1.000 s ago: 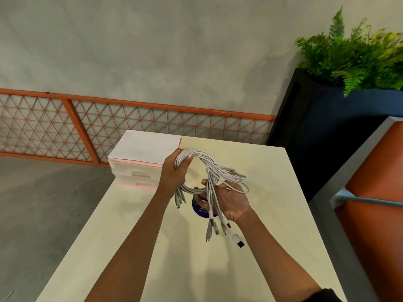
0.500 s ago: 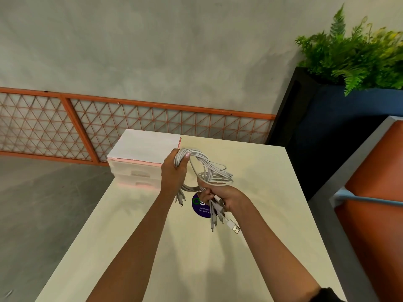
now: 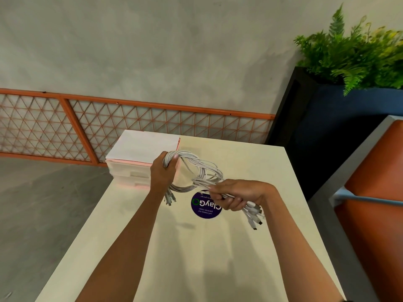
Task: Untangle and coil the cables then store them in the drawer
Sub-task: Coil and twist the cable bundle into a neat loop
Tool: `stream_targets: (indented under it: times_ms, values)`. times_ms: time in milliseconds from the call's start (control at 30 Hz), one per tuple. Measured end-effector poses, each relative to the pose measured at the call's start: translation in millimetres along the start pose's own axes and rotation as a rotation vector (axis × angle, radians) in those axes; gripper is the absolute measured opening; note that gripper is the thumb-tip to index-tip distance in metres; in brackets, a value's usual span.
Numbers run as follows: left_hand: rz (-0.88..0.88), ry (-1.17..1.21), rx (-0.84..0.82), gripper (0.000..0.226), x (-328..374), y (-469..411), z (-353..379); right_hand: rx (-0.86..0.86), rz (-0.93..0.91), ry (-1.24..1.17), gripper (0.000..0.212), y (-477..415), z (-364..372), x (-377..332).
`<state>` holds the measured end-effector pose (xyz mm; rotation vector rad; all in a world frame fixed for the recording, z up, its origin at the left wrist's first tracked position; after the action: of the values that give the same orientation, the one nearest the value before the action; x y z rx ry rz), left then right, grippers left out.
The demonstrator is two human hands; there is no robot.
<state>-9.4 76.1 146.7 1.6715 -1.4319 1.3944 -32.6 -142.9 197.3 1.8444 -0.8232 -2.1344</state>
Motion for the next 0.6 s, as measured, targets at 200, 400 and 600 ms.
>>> stream_targets:
  times_ms: [200,400,600]
  values:
    - [-0.203,0.014,0.073,0.021,-33,-2,-9,0.018,-0.120,-0.024,0.041,34,-8,-4]
    - [-0.252,0.130,0.112,0.021,-42,0,-28,0.136,-0.295,-0.099,0.041,59,-24,23]
    - [-0.208,0.125,0.193,0.018,-22,-14,-43,0.161,-0.298,-0.148,0.044,61,-34,57]
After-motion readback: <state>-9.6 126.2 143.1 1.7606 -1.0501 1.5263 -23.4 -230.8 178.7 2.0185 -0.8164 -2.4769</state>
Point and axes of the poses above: each hand's wrist, its own y-axis away from the middle knuckle, its own z-axis out of the palm, x = y × z, the point moved 3 cm from there along -y, towards the middle knuckle, and after that the axes turned 11 degrees about -x, right-handed, at the moved point
